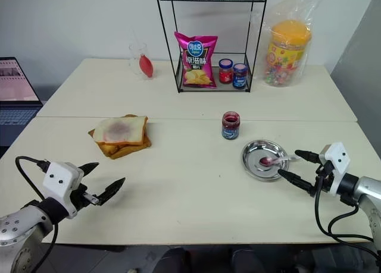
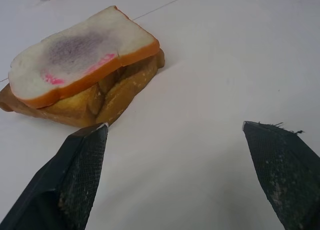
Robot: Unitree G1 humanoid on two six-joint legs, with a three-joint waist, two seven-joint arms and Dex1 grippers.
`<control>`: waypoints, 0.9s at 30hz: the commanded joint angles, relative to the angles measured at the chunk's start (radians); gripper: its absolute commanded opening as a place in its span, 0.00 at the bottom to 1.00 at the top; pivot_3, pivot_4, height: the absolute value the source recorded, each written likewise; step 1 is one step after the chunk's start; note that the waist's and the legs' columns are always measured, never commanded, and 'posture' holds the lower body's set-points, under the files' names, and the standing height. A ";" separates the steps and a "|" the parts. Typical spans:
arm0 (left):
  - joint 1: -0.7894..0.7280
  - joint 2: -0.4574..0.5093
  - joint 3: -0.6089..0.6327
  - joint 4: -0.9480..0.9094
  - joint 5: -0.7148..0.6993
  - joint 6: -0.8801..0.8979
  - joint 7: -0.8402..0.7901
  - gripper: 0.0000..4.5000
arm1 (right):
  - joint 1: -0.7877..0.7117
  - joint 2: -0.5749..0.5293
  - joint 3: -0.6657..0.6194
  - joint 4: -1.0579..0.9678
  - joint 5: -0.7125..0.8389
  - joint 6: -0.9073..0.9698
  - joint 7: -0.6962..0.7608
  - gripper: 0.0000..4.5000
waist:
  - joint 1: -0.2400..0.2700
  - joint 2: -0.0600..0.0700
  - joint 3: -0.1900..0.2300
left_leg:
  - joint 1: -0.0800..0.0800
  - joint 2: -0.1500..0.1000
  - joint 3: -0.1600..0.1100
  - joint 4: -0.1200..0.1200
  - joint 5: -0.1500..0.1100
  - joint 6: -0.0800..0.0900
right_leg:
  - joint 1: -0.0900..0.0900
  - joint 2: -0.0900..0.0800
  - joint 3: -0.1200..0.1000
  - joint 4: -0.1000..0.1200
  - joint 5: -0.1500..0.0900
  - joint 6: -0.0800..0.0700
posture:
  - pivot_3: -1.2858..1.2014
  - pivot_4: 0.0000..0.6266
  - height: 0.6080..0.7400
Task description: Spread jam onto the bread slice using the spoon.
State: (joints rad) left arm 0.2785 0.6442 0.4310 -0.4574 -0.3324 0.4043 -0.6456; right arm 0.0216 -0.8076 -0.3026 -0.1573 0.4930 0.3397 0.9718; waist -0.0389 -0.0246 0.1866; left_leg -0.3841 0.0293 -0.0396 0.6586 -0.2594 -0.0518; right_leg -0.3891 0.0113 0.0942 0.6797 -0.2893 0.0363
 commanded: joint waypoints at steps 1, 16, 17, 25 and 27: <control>-0.008 0.010 0.003 -0.005 -0.003 -0.044 -0.019 1.00 | 0.003 -0.004 -0.026 -0.037 0.006 -0.005 -0.007 1.00 | 0.000 0.000 0.000 | 0.000 0.000 0.000 0.000 0.000 0.000 | 0.000 0.000 0.000 0.000 0.000 0.000 | 0.52 0.24 1.00; 0.024 0.025 0.044 0.006 -0.018 -0.091 -0.069 1.00 | 0.005 -0.011 -0.006 -0.041 -0.002 -0.009 0.001 1.00 | -0.002 0.000 0.000 | 0.000 0.000 0.001 0.000 0.000 0.000 | 0.000 0.000 0.001 0.000 0.000 0.000 | 0.52 0.24 1.00; 0.026 0.025 0.045 0.011 -0.012 -0.105 -0.068 1.00 | 0.003 -0.011 -0.003 -0.040 -0.002 -0.009 0.001 1.00 | -0.002 0.000 0.000 | 0.000 0.000 0.001 0.000 0.000 0.000 | 0.000 0.000 0.001 0.000 0.000 0.000 | 0.52 0.24 1.00; 0.035 -0.007 0.042 0.027 0.046 -0.222 -0.026 1.00 | -0.029 -0.007 0.030 -0.050 -0.007 -0.011 0.010 1.00 | -0.002 0.000 0.000 | 0.000 0.000 0.002 0.000 0.000 0.000 | 0.000 0.000 0.002 -0.001 0.000 0.000 | 0.52 0.24 1.00; 0.009 -0.026 0.066 0.039 0.048 -0.248 0.009 1.00 | -0.050 -0.006 0.043 -0.059 -0.002 -0.006 0.010 1.00 | -0.002 0.000 0.000 | 0.000 0.000 0.002 0.000 0.000 0.000 | -0.001 0.000 0.002 -0.001 0.000 0.000 | 0.52 0.24 1.00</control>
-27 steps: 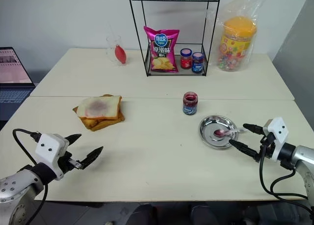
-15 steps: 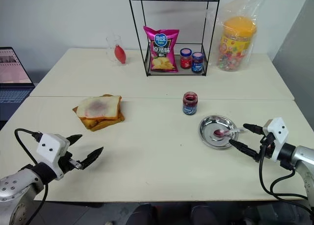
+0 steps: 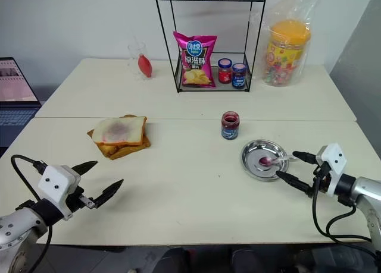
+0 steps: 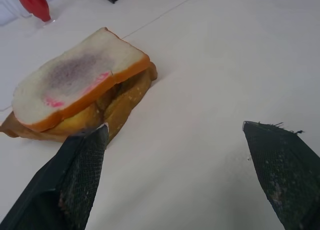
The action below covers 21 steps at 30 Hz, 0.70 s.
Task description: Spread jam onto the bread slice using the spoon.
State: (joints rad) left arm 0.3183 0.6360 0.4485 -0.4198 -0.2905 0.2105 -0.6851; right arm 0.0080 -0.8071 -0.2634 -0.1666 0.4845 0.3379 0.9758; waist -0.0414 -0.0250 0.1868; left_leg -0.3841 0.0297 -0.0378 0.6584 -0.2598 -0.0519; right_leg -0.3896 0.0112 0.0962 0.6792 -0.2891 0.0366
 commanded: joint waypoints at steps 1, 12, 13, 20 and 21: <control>-0.053 -0.029 0.070 0.009 -0.006 -0.048 0.077 1.00 | -0.048 -0.006 0.010 -0.053 0.010 -0.001 0.007 1.00 | 0.000 0.000 0.000 | 0.000 0.000 0.000 0.000 0.000 0.000 | 0.000 0.000 0.000 0.000 0.000 0.000 | 0.52 0.24 1.00; -0.324 -0.010 0.146 0.202 -0.085 0.171 0.257 1.00 | -0.248 0.085 0.187 -0.189 0.042 0.112 -0.048 1.00 | -0.004 -0.001 0.001 | -0.001 0.000 -0.001 0.000 0.000 0.000 | -0.001 0.001 -0.001 0.000 0.005 0.009 | 0.52 0.24 1.00; -0.350 -0.006 0.142 0.229 -0.092 0.197 0.262 1.00 | -0.276 0.093 0.216 -0.202 0.035 0.137 -0.056 1.00 | -0.006 -0.001 0.001 | 0.000 0.000 -0.001 0.000 0.000 0.000 | -0.001 0.001 -0.001 0.000 0.005 0.009 | 0.52 0.24 1.00; -0.497 0.015 0.067 0.382 -0.103 0.293 0.243 1.00 | -0.443 0.165 0.346 -0.237 0.036 0.274 -0.107 1.00 | -0.008 -0.002 0.001 | -0.003 0.000 -0.002 0.000 0.000 -0.001 | -0.002 0.001 -0.002 -0.001 0.005 0.009 | 0.52 0.24 1.00; -0.527 0.014 0.059 0.414 -0.101 0.293 0.246 1.00 | -0.457 0.174 0.357 -0.238 0.039 0.274 -0.100 1.00 | -0.008 -0.002 0.001 | -0.005 0.000 -0.003 0.000 0.000 -0.001 | -0.003 0.001 -0.002 -0.001 0.005 0.009 | 0.52 0.24 1.00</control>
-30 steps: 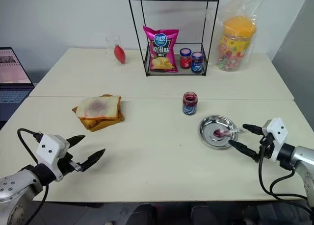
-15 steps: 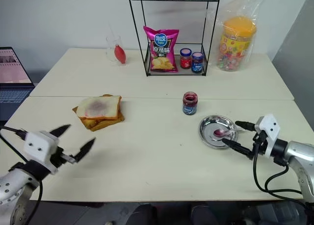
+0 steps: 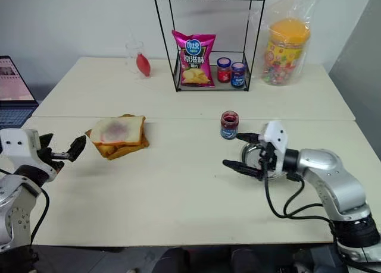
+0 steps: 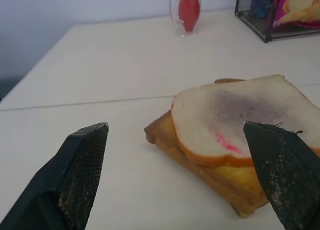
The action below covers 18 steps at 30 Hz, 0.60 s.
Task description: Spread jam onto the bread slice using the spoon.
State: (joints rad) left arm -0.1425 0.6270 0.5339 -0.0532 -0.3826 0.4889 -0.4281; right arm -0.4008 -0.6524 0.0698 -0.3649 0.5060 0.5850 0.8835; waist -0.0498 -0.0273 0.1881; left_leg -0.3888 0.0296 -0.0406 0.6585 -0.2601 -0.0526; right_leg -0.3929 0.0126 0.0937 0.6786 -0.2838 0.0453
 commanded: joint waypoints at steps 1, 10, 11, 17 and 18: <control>-0.085 0.022 -0.030 0.069 -0.008 0.014 -0.009 1.00 | -0.057 0.025 0.029 -0.041 0.019 0.028 -0.003 1.00 | 0.003 0.000 0.000 | -0.003 0.000 -0.001 0.000 0.000 0.000 | -0.002 0.000 -0.001 0.000 0.000 0.000 | 0.52 0.24 1.00; -0.241 0.035 -0.090 0.249 0.000 0.025 -0.045 1.00 | -0.098 0.041 0.047 -0.029 0.031 0.015 0.053 1.00 | 0.009 -0.001 -0.001 | -0.013 0.000 -0.004 0.002 0.000 0.000 | -0.012 0.000 -0.004 0.002 0.004 -0.005 | 0.52 0.24 1.00; -0.252 0.035 -0.100 0.258 -0.001 0.028 -0.053 1.00 | -0.100 0.042 0.050 -0.024 0.026 0.011 0.055 1.00 | 0.009 -0.001 -0.001 | -0.013 0.000 -0.004 0.002 0.000 0.000 | -0.012 0.000 -0.004 0.002 0.004 -0.005 | 0.52 0.24 1.00; -0.313 0.026 -0.140 0.345 0.007 0.050 -0.058 1.00 | -0.104 0.043 0.050 -0.015 0.017 0.001 0.057 1.00 | 0.010 -0.001 -0.001 | -0.013 0.000 -0.004 0.002 0.000 0.000 | -0.012 0.000 -0.005 0.002 0.004 -0.005 | 0.52 0.24 1.00; -0.319 0.026 -0.144 0.354 0.007 0.054 -0.057 1.00 | -0.104 0.042 0.050 -0.014 0.017 0.000 0.057 1.00 | 0.009 -0.001 -0.001 | -0.013 0.000 -0.004 0.002 0.000 0.000 | -0.012 0.000 -0.005 0.002 0.004 -0.005 | 0.52 0.24 1.00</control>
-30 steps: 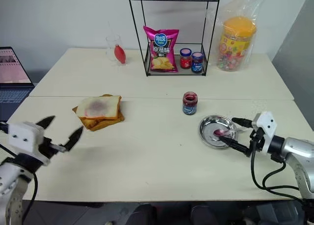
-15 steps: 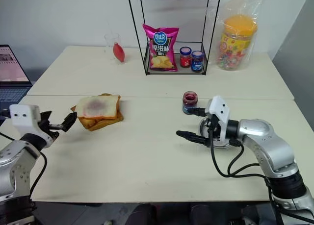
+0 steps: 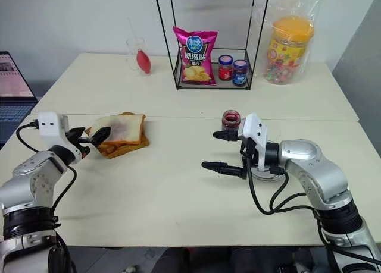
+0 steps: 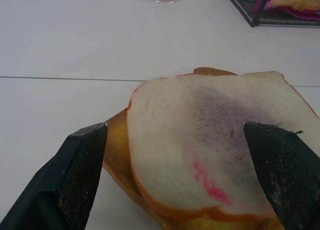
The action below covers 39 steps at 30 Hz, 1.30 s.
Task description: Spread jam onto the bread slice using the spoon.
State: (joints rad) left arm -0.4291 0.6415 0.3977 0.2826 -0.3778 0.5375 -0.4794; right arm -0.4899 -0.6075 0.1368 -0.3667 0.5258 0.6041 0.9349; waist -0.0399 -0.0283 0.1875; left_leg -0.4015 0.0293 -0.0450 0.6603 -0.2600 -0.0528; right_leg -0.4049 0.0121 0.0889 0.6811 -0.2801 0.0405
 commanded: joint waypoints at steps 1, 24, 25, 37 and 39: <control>-0.035 0.012 -0.011 0.020 0.001 0.016 -0.006 1.00 | -0.015 -0.004 -0.017 -0.014 -0.002 -0.018 0.005 1.00 | -0.001 0.000 0.000 | 0.000 0.000 0.000 0.000 0.000 0.000 | 0.000 0.000 0.000 0.000 0.000 0.000 | 0.52 0.24 1.00; 0.012 0.014 -0.005 -0.135 -0.029 0.139 0.013 0.26 | -0.020 -0.006 -0.014 -0.007 -0.005 -0.023 0.011 1.00 | 0.007 0.000 0.000 | 0.000 0.000 -0.003 0.000 0.000 0.000 | 0.000 -0.001 -0.001 0.000 0.000 0.000 | 0.52 0.24 1.00; 0.017 0.014 0.003 -0.145 -0.032 0.143 0.015 0.21 | -0.022 -0.006 -0.014 -0.005 -0.006 -0.025 0.011 1.00 | 0.007 0.000 0.000 | 0.000 0.000 -0.003 0.000 0.000 0.000 | 0.000 -0.001 -0.001 0.000 0.000 0.000 | 0.52 0.24 1.00; 0.094 0.004 0.072 -0.257 -0.114 0.171 0.013 0.00 | -0.018 -0.024 -0.024 0.008 -0.016 -0.075 0.071 1.00 | 0.006 0.000 0.000 | 0.000 0.000 -0.004 0.000 0.000 0.000 | 0.000 -0.001 -0.001 0.000 0.000 0.000 | 0.52 0.24 1.00; 0.099 0.002 0.074 -0.266 -0.123 0.177 0.020 0.00 | -0.021 -0.028 -0.024 0.014 -0.017 -0.083 0.086 1.00 | 0.006 0.000 0.000 | 0.000 0.000 -0.003 0.000 0.000 0.000 | 0.000 -0.001 -0.001 0.000 0.000 0.000 | 0.52 0.24 1.00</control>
State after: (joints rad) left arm -0.3279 0.6405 0.4419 0.0629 -0.4810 0.7136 -0.4655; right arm -0.4994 -0.6265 0.1387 -0.3457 0.4948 0.5473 0.9991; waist -0.0336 -0.0284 0.1874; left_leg -0.4014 0.0291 -0.0484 0.6607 -0.2599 -0.0528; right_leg -0.4046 0.0111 0.0881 0.6814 -0.2800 0.0405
